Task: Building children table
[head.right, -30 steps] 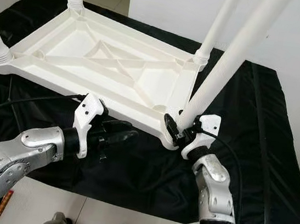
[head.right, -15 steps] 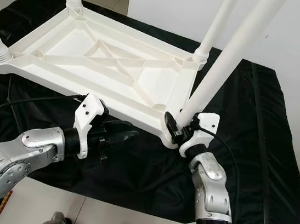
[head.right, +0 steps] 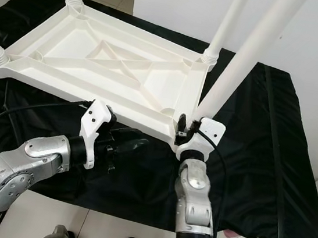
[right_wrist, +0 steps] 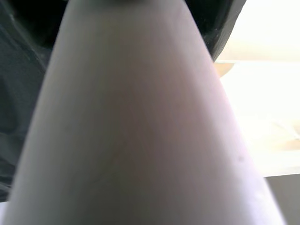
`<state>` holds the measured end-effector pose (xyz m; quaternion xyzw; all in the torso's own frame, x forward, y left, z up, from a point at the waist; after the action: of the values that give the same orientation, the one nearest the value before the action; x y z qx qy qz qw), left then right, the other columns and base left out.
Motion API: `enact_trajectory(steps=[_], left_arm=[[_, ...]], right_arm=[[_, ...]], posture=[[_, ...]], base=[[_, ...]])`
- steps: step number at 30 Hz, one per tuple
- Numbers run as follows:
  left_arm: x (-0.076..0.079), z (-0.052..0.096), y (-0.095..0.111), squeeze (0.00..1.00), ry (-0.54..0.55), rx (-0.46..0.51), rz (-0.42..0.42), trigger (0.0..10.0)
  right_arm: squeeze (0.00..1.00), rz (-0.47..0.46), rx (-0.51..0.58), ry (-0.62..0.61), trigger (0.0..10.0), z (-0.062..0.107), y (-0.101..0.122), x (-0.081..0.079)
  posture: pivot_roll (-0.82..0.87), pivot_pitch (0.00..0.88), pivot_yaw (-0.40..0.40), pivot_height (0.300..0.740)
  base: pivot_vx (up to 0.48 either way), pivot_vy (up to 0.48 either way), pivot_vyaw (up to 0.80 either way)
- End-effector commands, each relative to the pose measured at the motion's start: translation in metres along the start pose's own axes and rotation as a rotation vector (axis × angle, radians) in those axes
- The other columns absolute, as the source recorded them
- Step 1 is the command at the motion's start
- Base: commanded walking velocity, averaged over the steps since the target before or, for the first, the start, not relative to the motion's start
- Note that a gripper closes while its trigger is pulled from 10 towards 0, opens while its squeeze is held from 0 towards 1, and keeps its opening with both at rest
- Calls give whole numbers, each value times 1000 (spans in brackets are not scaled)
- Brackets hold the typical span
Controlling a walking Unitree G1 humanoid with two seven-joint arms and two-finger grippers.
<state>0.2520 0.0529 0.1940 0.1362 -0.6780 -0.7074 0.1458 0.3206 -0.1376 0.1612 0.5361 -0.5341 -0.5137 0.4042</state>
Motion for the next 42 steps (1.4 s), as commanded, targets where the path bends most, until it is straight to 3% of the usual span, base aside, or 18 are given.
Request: enact_trajectory(steps=[1, 2, 3, 4, 14, 15, 23, 24, 31, 42], left_arm=[[6, 0, 1, 0, -66, -2, -7, 10000], [6, -1, 0, 0, -66, -1, -7, 10000], [6, -1, 0, 0, -65, 0, -7, 10000], [5, -1, 0, 0, -65, 0, -7, 10000], [3, -2, 1, 0, -57, 6, -10, 10000], [3, -3, 2, 0, -55, 9, -11, 10000], [2, -4, 3, 0, -51, 17, -15, 10000], [2, -5, 3, 0, -52, 18, -17, 10000], [2, -5, 3, 0, -59, 15, -20, 10000], [-1, -5, 5, 0, -77, 6, -34, 10000]], right_arm=[[0, 32, -84, -29, 10000, 3, -19, 5], [0, 21, -88, -44, 10000, 1, -19, 6], [631, 23, -78, -58, 10000, -1, -18, 6], [1000, 2, -64, -56, 10000, -2, -15, 6], [1000, -32, -20, -66, 10000, -4, -6, 7], [0, -49, 13, -44, 10000, -5, 0, 6], [0, -72, 114, 63, 10000, 0, 16, 7], [0, -58, 133, 78, 10000, 6, 21, 14], [0, -27, 144, 78, 10000, 18, 23, 25], [0, 27, 121, 106, 10000, 59, 26, 35]], posture=[[133, 170, -113, 740], [128, 171, -111, 740], [128, 171, -111, 740], [128, 171, -111, 740], [127, 170, -112, 740], [120, 168, -119, 740], [117, 169, -123, 740], [109, 170, -127, 740], [95, 171, -123, 740], [74, 171, -112, 740]], base=[[0, 0, 0], [0, 0, 0], [0, 0, 0], [0, 0, 0], [0, 0, 0], [0, 0, 0], [0, 0, 0], [0, 0, 0], [0, 0, 0], [0, 0, 0]])
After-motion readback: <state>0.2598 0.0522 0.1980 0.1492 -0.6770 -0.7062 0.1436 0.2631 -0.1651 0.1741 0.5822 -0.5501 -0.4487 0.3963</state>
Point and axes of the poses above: a point about 5 cm out from each wrist's last joint towards the gripper, its own z axis pointing back from the gripper into the wrist, its own y axis along the axis of the wrist's last joint, x = y × z, the point moved 2 cm from there along -z, pointing out of the wrist towards the gripper, and after that the axes turned 1 degree about -z, right-handed, at the moved point
